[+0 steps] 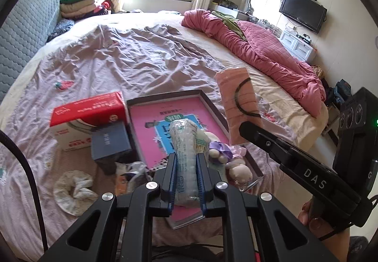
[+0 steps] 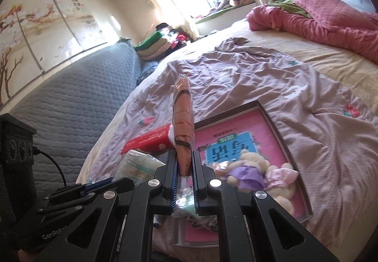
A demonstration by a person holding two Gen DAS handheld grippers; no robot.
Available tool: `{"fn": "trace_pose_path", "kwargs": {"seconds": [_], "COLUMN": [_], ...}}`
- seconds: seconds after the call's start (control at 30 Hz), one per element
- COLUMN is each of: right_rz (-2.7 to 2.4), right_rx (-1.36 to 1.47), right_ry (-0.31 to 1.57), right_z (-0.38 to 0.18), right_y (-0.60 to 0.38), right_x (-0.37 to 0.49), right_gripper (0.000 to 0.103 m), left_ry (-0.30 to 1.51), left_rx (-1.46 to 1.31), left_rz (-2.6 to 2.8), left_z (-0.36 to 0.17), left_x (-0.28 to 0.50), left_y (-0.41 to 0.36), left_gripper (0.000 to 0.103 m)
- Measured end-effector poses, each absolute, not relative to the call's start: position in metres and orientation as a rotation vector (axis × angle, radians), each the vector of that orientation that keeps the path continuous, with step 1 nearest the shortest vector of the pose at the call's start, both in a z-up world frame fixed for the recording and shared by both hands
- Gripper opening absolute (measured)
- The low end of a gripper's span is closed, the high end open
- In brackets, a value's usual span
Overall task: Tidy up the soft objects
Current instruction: 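Carry the white pack with left tool while right tool carries pink roll to tray, then release the white pack on the tray with left tool while right releases pink roll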
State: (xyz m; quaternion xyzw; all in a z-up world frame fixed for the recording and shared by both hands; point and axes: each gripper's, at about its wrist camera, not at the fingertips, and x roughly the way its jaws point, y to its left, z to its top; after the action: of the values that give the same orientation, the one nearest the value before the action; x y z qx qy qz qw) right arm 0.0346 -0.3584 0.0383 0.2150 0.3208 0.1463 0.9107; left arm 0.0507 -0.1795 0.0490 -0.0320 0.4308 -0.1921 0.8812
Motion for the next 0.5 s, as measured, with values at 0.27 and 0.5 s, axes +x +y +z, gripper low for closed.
{"fn": "trace_pose_path", "kwargs": {"seconds": [0.27,0.5], "right_rz": [0.275,0.251], "right_rx": [0.475,0.498], "right_ry": [0.663,0.663], "right_z": [0.028,0.02], "right_y": [-0.377,-0.393], "right_x": [0.033,0.034], "right_gripper": [0.011,0.011], "left_ry": [0.948,0.979], "left_rx": [-0.074,-0.067], "left_rz": [-0.427,-0.414], "left_z": [0.028,0.01], "left_x": [0.067,0.078], "left_y": [-0.202,-0.215], "left_gripper": [0.016,0.016]}}
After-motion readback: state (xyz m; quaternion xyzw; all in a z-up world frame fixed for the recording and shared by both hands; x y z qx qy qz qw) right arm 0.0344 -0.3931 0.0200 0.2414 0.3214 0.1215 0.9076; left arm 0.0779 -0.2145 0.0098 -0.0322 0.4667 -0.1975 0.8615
